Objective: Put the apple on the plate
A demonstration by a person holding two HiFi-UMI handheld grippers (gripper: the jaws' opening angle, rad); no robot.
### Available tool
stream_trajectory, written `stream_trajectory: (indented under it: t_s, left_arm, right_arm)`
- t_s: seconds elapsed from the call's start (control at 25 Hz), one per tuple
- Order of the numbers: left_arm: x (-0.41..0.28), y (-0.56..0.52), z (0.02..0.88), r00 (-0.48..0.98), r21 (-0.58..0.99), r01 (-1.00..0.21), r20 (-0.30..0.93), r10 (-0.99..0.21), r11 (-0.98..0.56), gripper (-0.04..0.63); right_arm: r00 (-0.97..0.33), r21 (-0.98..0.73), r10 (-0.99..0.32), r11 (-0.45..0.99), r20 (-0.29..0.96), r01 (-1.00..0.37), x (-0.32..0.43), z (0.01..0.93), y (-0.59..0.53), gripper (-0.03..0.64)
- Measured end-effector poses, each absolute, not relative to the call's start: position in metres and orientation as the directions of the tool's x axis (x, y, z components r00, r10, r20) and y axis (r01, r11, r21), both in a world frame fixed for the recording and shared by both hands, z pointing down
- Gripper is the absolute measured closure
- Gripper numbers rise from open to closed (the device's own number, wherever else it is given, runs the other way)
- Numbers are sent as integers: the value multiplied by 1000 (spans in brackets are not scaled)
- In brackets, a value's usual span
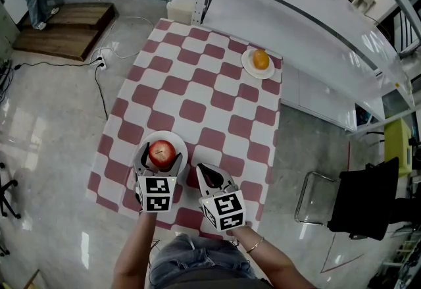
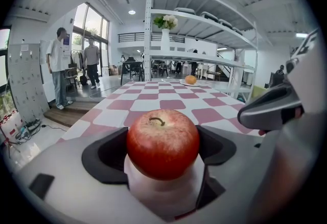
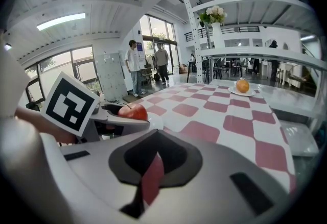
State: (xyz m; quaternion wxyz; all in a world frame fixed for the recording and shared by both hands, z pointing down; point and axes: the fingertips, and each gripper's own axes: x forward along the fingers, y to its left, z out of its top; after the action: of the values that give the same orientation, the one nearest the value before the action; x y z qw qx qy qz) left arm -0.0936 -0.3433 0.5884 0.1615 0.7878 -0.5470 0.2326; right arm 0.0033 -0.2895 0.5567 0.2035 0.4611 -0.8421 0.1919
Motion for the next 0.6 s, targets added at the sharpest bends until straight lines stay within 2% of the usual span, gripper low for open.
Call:
stream_trajectory:
  t_s: [0.6]
  left_arm:
    - [-89, -341, 591, 307, -16, -926, 552, -775, -378, 176]
  right_arm:
    - [-500, -142, -694, 507, 517, -850, 2, 556, -288, 606]
